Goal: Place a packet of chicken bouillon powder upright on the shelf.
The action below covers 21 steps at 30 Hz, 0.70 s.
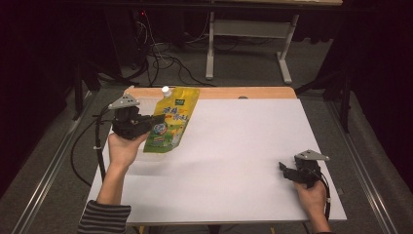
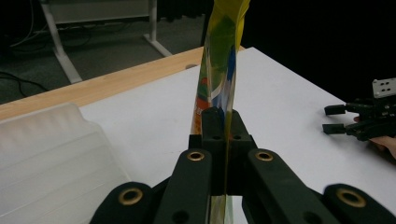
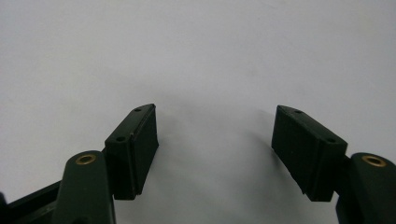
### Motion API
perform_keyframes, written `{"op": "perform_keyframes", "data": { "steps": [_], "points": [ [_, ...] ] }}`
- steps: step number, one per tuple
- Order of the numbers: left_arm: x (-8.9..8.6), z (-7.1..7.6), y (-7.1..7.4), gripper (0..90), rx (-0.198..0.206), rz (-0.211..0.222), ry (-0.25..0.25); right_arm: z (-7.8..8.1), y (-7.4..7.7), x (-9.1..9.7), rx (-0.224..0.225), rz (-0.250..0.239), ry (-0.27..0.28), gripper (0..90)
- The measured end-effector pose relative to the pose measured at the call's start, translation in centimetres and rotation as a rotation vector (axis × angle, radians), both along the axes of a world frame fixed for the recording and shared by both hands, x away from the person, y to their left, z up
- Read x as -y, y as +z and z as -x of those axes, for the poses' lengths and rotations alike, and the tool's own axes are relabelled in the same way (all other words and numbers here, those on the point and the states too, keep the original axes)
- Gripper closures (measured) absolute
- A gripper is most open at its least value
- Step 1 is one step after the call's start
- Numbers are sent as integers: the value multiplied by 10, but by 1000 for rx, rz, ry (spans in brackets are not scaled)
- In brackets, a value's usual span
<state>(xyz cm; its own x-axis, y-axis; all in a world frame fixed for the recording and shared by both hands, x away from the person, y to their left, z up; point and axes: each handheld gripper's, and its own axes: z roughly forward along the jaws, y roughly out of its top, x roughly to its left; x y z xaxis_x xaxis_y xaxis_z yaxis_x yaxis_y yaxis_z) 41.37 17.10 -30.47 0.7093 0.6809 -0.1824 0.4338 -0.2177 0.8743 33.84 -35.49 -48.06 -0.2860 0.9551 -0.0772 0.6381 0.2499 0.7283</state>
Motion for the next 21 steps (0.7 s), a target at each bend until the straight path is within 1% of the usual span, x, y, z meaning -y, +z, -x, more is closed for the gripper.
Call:
{"op": "perform_keyframes", "data": {
  "steps": [2,5,6,7,11,21],
  "points": [
    [-4,-2,-1,900,5,-1,8,0,0,0,0,-1,-1,317],
    [-8,-4,-1,900,2,6,10,0,0,0,-1,-1,-1,317],
    [-9,-5,-1,900,10,1,14,0,0,0,-2,-2,-1,317],
    [-10,-5,-1,900,4,5,13,0,0,0,-1,0,0,316],
    [-15,-8,-2,900,5,2,22,0,0,0,-1,-1,-1,317],
    [-36,-12,-4,900,17,5,51,0,0,0,0,-1,0,317]
  ]
}}
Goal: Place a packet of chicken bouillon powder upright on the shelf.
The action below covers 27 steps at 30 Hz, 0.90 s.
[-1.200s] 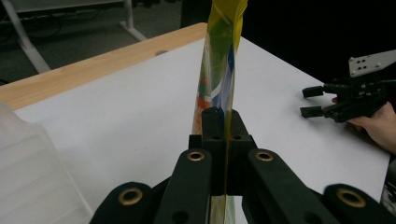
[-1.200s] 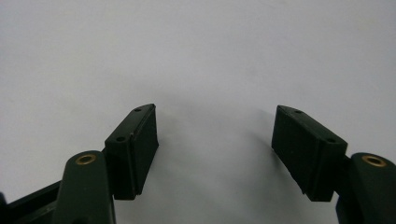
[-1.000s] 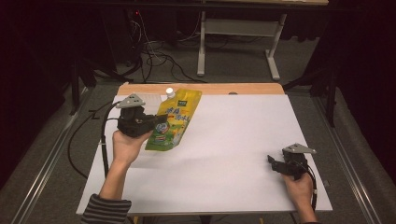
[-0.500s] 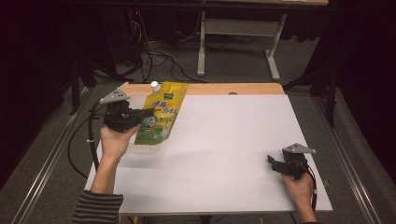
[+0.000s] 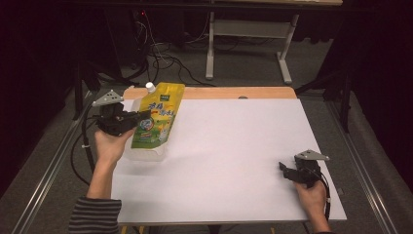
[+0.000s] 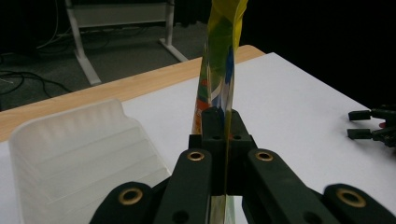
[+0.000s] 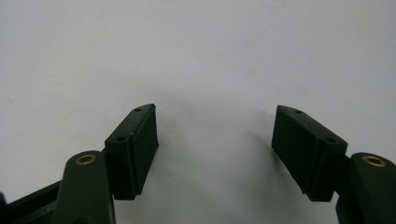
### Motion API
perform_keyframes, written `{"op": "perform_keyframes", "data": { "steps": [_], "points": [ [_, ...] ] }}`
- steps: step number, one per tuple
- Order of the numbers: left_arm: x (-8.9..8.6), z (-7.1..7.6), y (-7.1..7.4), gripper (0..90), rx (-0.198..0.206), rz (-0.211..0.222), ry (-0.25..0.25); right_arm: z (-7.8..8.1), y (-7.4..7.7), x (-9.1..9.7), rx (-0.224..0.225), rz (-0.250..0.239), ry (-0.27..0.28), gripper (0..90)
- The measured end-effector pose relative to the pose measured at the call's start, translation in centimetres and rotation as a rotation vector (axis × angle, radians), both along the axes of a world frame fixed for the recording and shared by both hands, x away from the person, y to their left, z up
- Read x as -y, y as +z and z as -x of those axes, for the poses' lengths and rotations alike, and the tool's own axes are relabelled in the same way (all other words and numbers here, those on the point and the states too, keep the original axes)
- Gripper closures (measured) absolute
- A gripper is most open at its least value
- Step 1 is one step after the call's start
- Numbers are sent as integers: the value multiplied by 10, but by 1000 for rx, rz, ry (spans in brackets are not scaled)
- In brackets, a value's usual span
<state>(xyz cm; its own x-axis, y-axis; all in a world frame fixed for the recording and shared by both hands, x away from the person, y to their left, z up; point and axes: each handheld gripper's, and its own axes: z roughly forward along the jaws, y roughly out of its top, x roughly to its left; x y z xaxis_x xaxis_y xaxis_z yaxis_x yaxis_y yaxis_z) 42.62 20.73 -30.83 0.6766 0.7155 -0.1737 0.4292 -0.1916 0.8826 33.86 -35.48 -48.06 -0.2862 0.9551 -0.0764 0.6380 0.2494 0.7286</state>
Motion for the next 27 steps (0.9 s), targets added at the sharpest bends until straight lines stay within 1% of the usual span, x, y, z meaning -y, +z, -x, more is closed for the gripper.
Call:
{"op": "perform_keyframes", "data": {
  "steps": [5,10,17,19,23,27],
  "points": [
    [-7,-5,-3,900,9,4,8,0,0,0,-1,0,0,316],
    [-14,-9,-6,900,8,3,13,0,0,0,0,1,-1,316],
    [-12,-18,-14,900,1,-20,-2,0,0,0,1,2,-1,316],
    [-11,-20,-16,900,-2,-20,-4,0,0,-1,1,1,-2,316],
    [-14,-29,-28,900,-25,-17,3,0,0,-1,3,6,0,316],
    [-15,-34,-36,900,-34,-10,6,1,0,-1,7,13,0,316]
  ]
}}
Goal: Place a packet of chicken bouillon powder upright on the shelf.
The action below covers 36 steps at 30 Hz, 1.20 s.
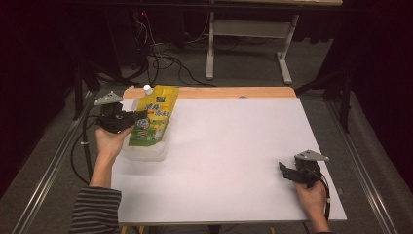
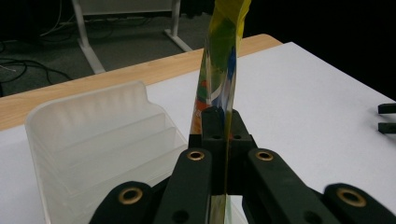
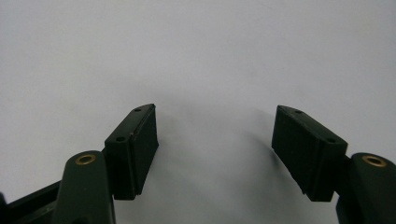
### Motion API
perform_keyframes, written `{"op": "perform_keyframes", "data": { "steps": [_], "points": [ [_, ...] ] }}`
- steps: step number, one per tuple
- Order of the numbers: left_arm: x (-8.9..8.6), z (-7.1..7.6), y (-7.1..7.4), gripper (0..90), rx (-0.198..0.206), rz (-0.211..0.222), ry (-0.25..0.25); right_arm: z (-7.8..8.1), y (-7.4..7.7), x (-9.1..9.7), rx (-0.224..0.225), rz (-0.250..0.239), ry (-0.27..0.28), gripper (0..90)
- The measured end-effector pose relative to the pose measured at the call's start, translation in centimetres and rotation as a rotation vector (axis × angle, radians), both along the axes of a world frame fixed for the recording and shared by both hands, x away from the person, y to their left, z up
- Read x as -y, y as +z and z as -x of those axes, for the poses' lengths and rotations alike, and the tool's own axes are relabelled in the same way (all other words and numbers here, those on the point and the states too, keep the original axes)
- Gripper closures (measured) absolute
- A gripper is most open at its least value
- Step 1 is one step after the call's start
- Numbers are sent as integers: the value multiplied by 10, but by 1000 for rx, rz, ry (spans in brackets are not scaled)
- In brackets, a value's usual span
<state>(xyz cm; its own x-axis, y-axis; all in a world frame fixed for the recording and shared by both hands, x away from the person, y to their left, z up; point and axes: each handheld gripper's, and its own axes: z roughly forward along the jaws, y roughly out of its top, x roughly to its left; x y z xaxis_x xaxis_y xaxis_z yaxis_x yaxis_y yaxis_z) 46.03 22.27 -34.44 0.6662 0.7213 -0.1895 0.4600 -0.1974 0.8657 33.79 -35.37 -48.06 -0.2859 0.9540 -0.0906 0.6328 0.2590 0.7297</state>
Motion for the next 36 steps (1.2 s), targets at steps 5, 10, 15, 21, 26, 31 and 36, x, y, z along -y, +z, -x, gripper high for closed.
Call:
{"op": "perform_keyframes", "data": {
  "steps": [5,10,15,21,26,31,36],
  "points": [
    [2,-2,-6,900,1,-5,-24,0,0,0,0,0,-1,316],
    [4,-3,-7,899,15,0,-33,0,0,0,1,2,-2,316],
    [5,-6,-12,899,-3,-18,-39,0,0,-1,3,6,0,316],
    [4,-9,-16,898,-6,-14,-46,0,0,-1,3,5,0,316],
    [-2,-10,-23,895,-8,7,-32,1,0,-1,3,7,1,316],
    [-11,-8,-25,879,-17,10,-12,0,0,-1,3,6,0,316],
    [-12,-7,-25,828,-27,-39,11,0,0,-1,3,6,0,316]
  ]
}}
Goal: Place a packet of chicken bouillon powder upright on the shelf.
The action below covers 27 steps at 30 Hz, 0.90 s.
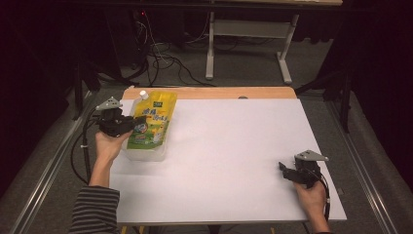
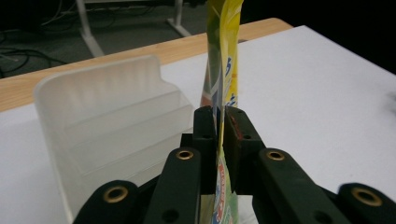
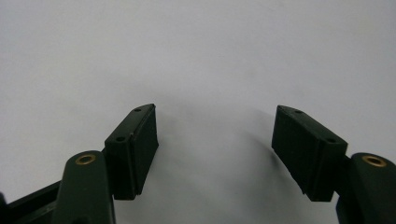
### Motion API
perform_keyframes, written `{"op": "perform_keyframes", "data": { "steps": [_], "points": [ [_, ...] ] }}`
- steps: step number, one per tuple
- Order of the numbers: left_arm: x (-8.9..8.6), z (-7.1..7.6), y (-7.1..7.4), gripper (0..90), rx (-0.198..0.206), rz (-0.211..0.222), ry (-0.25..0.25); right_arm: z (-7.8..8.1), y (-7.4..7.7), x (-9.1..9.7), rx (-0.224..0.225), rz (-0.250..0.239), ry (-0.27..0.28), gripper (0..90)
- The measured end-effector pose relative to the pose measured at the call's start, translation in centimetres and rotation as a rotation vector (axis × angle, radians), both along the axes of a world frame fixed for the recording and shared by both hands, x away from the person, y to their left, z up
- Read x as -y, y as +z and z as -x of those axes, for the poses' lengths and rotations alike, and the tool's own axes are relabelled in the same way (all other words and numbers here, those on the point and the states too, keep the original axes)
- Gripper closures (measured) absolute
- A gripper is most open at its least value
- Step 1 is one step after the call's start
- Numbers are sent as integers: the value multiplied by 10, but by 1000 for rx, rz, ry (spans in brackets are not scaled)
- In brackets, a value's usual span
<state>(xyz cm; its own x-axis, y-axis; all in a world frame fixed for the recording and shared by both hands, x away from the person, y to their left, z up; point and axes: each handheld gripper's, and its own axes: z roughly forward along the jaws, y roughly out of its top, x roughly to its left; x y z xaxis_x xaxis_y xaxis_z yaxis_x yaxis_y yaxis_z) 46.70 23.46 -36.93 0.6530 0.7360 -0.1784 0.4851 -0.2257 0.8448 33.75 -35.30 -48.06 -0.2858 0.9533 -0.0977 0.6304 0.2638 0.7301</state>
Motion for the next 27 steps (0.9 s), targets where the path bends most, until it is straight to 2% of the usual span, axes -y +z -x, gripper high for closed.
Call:
{"op": "perform_keyframes", "data": {
  "steps": [5,10,15,18,21,24,25,27],
  "points": [
    [0,0,-1,791,-2,-37,30,0,0,0,0,-1,0,316],
    [1,1,-1,723,-17,-94,65,0,0,0,0,1,0,316],
    [1,0,-4,567,-64,-146,107,0,0,0,0,1,1,316],
    [2,1,-3,504,-67,-183,137,0,0,0,1,2,1,316],
    [5,2,-2,480,-63,-215,158,0,0,0,0,1,1,316],
    [6,2,-2,458,-77,-224,171,0,0,0,1,1,0,316],
    [6,2,-3,456,-83,-243,182,0,0,0,1,1,-1,316],
    [7,2,-4,458,-84,-250,194,0,0,0,0,1,-2,316]
  ]
}}
